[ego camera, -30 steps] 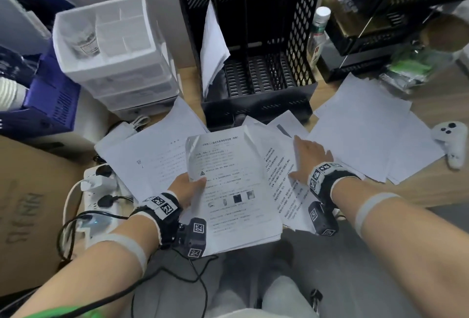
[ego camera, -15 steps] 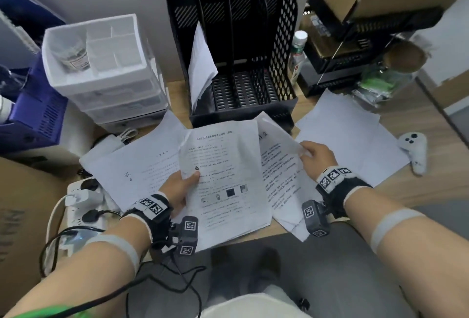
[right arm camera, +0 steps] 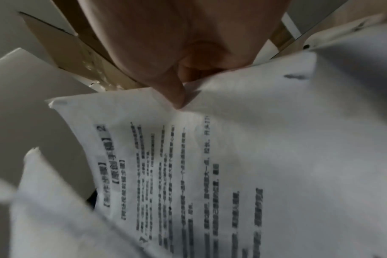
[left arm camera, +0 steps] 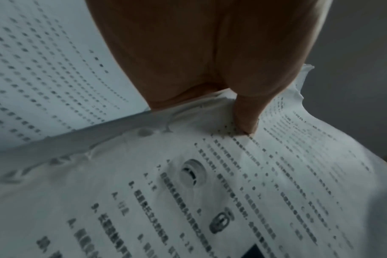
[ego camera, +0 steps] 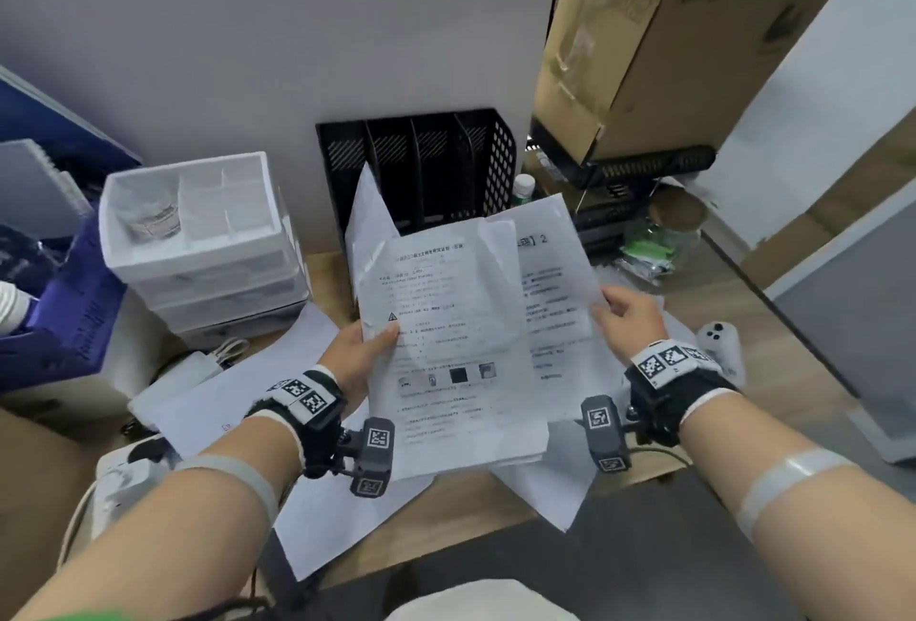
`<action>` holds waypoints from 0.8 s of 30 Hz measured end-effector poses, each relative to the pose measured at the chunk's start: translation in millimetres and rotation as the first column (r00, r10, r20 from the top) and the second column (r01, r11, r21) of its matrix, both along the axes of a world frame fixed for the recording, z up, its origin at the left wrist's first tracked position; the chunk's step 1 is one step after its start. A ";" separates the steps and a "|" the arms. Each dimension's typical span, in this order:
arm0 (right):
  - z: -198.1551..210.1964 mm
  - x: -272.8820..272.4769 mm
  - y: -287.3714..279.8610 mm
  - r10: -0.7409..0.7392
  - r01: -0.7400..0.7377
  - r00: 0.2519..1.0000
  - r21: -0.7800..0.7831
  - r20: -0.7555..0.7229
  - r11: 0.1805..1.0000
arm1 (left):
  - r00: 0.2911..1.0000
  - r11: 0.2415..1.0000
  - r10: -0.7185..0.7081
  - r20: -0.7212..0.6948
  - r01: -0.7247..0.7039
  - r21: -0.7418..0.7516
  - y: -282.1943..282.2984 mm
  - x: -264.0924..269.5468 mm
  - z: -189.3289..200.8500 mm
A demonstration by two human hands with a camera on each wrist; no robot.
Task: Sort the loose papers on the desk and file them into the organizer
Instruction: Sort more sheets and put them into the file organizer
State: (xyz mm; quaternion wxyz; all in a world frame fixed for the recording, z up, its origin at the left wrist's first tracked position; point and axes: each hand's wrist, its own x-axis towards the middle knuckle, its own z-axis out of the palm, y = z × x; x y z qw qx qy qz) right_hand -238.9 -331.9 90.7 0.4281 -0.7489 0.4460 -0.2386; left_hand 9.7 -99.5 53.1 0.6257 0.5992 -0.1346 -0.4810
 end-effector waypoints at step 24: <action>-24.7 32.9 45.7 -0.016 -0.043 0.983 0.313 0.185 0.949 | 0.995 0.984 0.037 0.088 -0.021 -0.176 -28.4 -0.9 15.5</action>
